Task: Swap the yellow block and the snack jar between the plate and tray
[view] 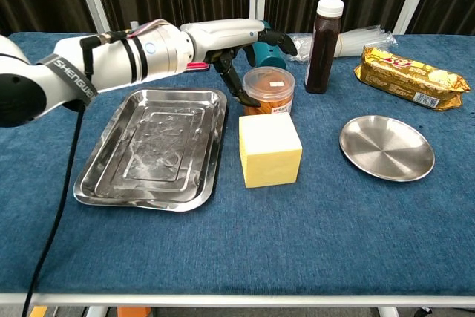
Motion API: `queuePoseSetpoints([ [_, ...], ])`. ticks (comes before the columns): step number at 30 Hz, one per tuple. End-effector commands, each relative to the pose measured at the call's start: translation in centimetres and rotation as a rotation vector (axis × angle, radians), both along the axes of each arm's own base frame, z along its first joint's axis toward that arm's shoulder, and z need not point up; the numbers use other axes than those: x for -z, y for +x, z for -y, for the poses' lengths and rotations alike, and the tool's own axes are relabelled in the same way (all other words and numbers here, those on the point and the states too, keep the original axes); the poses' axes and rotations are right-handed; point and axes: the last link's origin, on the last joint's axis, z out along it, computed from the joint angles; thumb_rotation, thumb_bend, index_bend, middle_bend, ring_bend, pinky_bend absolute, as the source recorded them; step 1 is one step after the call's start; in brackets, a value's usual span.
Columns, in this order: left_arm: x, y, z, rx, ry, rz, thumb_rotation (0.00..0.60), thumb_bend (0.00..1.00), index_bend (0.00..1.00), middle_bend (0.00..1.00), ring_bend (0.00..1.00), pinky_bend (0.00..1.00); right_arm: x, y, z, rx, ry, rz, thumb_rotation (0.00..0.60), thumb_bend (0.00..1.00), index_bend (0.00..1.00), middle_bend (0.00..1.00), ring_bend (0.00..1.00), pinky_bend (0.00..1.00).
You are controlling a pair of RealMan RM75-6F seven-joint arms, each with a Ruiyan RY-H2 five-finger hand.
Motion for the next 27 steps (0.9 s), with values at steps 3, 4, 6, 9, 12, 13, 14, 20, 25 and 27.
queuePoseSetpoints([
  [3,-1.4,0.1,0.5,0.009,0.018,0.043,0.600,0.11,0.13,0.07,0.06,0.27,0.1,0.3,0.0,-0.007,0.000,-0.004,0.600,0.00,0.00,0.03,0.00,0.00],
  [4,-1.9,0.0,0.7,0.010,0.023,0.054,0.600,0.11,0.13,0.07,0.06,0.27,0.0,0.4,0.0,-0.007,-0.002,-0.005,0.600,0.00,0.00,0.03,0.00,0.00],
  [6,-3.3,-0.6,1.0,0.002,0.034,0.072,0.600,0.11,0.13,0.08,0.06,0.27,-0.1,0.3,0.1,-0.008,-0.005,-0.004,0.600,0.00,0.00,0.03,0.00,0.00],
  [9,-5.5,-1.9,1.9,-0.025,0.031,0.077,0.600,0.11,0.13,0.12,0.06,0.27,-0.1,0.2,0.3,-0.004,-0.002,-0.004,0.600,0.00,0.00,0.03,0.00,0.00],
  [12,-7.2,-2.7,3.7,-0.060,-0.002,0.077,0.600,0.10,0.13,0.13,0.06,0.27,0.1,0.0,0.5,-0.005,0.002,0.006,0.600,0.00,0.00,0.03,0.00,0.00],
  [13,-7.5,-2.8,4.3,-0.064,-0.010,0.073,0.600,0.09,0.13,0.14,0.06,0.27,0.2,0.0,0.5,-0.007,0.004,0.008,0.600,0.00,0.00,0.03,0.00,0.00],
  [14,-7.8,-3.0,5.3,-0.063,-0.020,0.063,0.600,0.09,0.13,0.14,0.06,0.27,0.3,0.0,0.6,-0.010,0.007,0.009,0.600,0.00,0.00,0.03,0.00,0.00],
  [20,-6.7,-3.1,9.7,-0.097,-0.146,0.040,0.600,0.05,0.13,0.16,0.06,0.27,0.5,0.3,0.7,-0.025,0.012,0.003,0.600,0.00,0.00,0.03,0.00,0.00],
  [25,-4.6,-2.4,11.1,-0.090,-0.161,0.038,0.600,0.03,0.11,0.12,0.06,0.26,0.5,0.5,0.7,-0.026,0.012,0.003,0.600,0.00,0.00,0.03,0.00,0.00],
  [27,-3.6,-2.1,11.3,-0.074,-0.130,0.029,0.600,0.02,0.10,0.09,0.04,0.24,0.6,0.5,0.8,-0.022,0.016,0.000,0.600,0.00,0.00,0.03,0.00,0.00],
])
